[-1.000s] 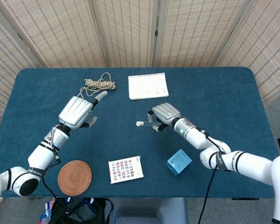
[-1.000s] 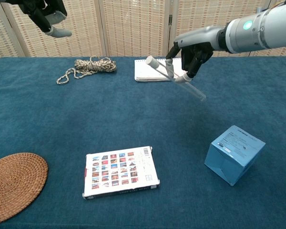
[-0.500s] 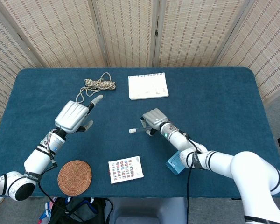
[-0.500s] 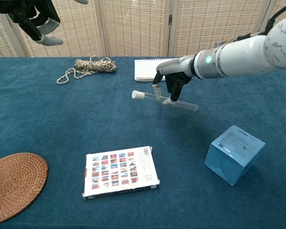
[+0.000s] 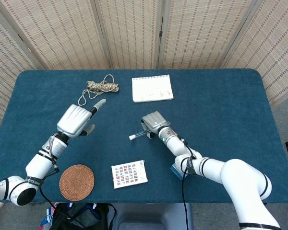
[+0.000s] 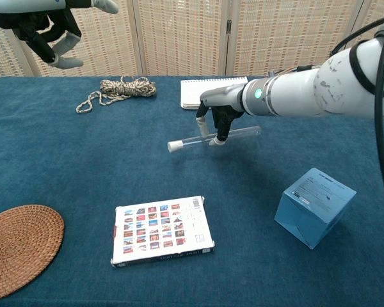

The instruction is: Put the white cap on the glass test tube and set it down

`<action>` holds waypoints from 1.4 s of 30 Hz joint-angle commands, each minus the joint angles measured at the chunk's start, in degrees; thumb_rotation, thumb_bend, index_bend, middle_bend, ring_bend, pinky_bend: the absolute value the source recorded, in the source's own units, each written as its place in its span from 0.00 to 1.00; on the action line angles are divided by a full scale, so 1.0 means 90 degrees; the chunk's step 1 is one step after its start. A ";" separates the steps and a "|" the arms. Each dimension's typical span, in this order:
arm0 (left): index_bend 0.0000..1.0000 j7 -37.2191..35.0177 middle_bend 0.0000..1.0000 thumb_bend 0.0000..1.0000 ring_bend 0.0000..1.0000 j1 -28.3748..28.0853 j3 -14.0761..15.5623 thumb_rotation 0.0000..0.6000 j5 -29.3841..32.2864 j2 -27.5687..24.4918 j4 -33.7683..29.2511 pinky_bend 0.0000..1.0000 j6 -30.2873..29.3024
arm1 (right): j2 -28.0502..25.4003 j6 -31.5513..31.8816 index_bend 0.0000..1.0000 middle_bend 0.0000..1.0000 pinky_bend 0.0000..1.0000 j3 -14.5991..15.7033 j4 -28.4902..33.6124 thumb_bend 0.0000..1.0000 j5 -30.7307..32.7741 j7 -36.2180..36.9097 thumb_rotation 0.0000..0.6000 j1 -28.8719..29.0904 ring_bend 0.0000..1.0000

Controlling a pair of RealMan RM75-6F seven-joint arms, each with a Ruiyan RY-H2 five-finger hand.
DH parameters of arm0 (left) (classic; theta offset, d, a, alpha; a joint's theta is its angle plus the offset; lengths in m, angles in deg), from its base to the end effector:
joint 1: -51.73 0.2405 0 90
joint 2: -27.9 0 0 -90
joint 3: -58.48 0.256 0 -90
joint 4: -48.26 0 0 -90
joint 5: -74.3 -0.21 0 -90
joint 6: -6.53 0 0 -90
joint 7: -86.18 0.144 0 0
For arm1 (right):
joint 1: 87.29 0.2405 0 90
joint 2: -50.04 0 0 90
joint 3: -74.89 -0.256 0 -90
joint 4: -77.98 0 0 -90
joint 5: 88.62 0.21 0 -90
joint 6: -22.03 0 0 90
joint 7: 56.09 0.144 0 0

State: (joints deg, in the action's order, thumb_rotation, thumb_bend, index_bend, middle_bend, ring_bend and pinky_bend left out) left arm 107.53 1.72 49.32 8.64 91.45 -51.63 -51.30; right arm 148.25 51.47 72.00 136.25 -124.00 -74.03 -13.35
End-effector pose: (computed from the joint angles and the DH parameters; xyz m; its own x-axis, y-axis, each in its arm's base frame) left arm -0.1051 0.3680 0.1132 0.6052 0.0053 0.7961 0.6998 -0.4802 -0.5288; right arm -0.0702 -0.4382 -0.0782 0.5936 -0.4564 0.6628 -0.7985 -0.4368 0.4143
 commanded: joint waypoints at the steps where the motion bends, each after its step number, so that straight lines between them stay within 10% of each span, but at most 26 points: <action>1: 0.00 -0.0066 0.74 0.33 0.77 0.0027 -0.0038 1.00 -0.0146 0.0092 0.0095 0.99 -0.0074 | 0.0144 0.0002 0.74 1.00 1.00 0.0001 -0.0124 0.24 0.0209 -0.0145 1.00 0.0045 1.00; 11: 0.00 -0.0042 0.72 0.33 0.75 0.0114 -0.0083 1.00 -0.0025 0.0109 0.0286 0.99 -0.0003 | -0.0172 0.0228 0.44 1.00 1.00 -0.0259 0.0247 0.19 0.0315 -0.0071 1.00 -0.0118 1.00; 21: 0.00 -0.0014 0.58 0.33 0.61 0.0395 -0.0132 1.00 0.0687 0.0013 0.0451 0.94 -0.0080 | -0.2075 0.1048 0.37 0.96 1.00 -0.0514 0.2124 0.19 -0.0342 0.0602 1.00 -0.1099 0.99; 26: 0.01 0.0073 0.46 0.33 0.46 0.0644 -0.0096 1.00 0.1389 -0.0191 0.0285 0.70 -0.0131 | -0.3383 0.1699 0.38 0.76 0.97 -0.0377 0.3412 0.28 -0.1033 0.1027 1.00 -0.1980 0.80; 30: 0.09 0.0017 0.38 0.33 0.37 0.0951 -0.0023 1.00 0.1443 -0.0197 0.0276 0.54 -0.0509 | -0.4047 0.2260 0.38 0.56 0.74 -0.0188 0.4009 0.37 -0.1714 0.1368 1.00 -0.2688 0.57; 37: 0.12 -0.0147 0.34 0.33 0.33 0.1731 0.0261 1.00 0.0738 -0.0062 0.0220 0.44 -0.1651 | -0.4584 0.3744 0.28 0.33 0.43 0.0255 0.4370 0.42 -0.3039 0.1791 1.00 -0.4073 0.27; 42: 0.12 -0.0257 0.34 0.33 0.33 0.2240 0.0437 1.00 0.0317 0.0063 0.0146 0.44 -0.2304 | -0.4548 0.4812 0.27 0.31 0.41 0.0537 0.4376 0.42 -0.3662 0.1847 1.00 -0.4971 0.24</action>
State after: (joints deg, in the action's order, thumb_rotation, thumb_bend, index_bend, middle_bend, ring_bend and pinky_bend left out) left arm 105.82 19.94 52.26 13.25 91.34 -49.84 -69.95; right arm 107.77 89.90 74.74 175.01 -153.22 -58.36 -53.47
